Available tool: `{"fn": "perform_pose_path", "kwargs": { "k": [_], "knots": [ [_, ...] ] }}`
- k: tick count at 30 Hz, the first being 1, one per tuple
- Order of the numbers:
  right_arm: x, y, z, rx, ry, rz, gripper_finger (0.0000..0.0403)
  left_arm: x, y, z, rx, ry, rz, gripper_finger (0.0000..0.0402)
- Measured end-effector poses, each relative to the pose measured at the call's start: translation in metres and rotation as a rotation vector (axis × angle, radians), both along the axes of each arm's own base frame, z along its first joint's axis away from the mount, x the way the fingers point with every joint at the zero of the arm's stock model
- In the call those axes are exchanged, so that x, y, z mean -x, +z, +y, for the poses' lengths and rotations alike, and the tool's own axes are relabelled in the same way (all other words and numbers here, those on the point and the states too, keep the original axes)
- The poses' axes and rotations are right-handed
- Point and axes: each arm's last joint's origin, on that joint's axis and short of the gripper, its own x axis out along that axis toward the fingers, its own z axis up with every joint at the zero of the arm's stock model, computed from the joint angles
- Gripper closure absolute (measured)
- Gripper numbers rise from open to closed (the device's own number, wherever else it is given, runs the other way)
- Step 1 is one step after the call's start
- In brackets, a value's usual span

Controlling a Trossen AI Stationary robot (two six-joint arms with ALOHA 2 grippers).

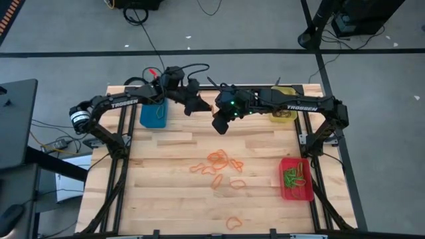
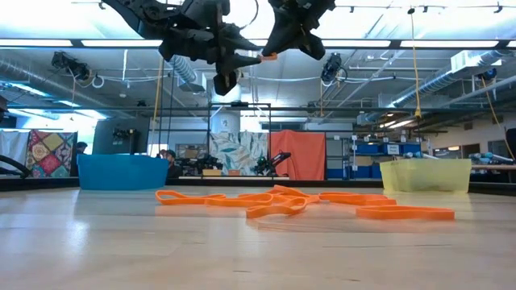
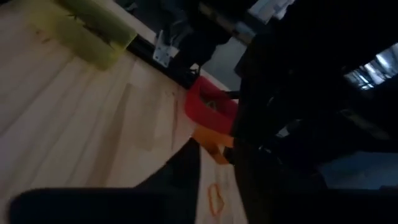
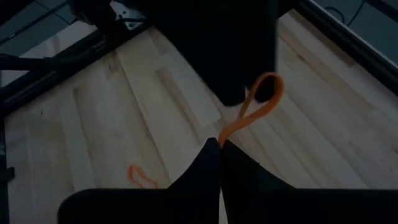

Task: Sort rubber bands into baskets
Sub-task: Put the orange rubber band into the blue bin

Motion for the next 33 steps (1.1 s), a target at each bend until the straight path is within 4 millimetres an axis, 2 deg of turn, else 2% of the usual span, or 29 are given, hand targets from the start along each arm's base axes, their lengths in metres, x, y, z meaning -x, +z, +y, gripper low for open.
{"fn": "perform_pose_path", "kwargs": {
  "k": [6,9,12,14,16,21,22,33],
  "knots": [
    [-0.003,0.003,0.002,0.013,0.01,-0.043,0.0395,0.0,0.001,0.0,0.002,-0.016,-0.014,0.0209],
    [-0.005,0.005,0.001,0.018,0.01,-0.069,0.0395,-0.001,0.001,-0.001,0.029,-0.009,-0.006,0.0187],
    [-0.006,0.006,0.001,0.024,0.014,-0.078,0.0395,-0.001,0.0,-0.001,0.048,-0.002,0.006,0.0186],
    [-0.006,0.006,0.001,0.025,0.015,-0.078,0.0395,-0.001,0.0,-0.001,0.048,-0.002,0.007,0.0202],
    [-0.006,0.006,0.001,0.024,0.015,-0.076,0.0395,-0.001,0.0,-0.001,0.048,-0.004,0.006,0.0235],
    [-0.006,0.006,0.002,0.019,0.012,-0.08,0.0395,-0.001,0.0,-0.001,0.054,-0.015,0.008,0.037],
    [-0.006,0.006,0.003,0.019,0.013,-0.08,0.0395,-0.001,0.0,-0.001,0.061,-0.026,0.009,0.0385],
    [-0.007,0.005,0.011,0.055,0.019,-0.071,0.0395,0.0,0.001,0.0,0.09,-0.046,0.001,0.0396]
  ]
}}
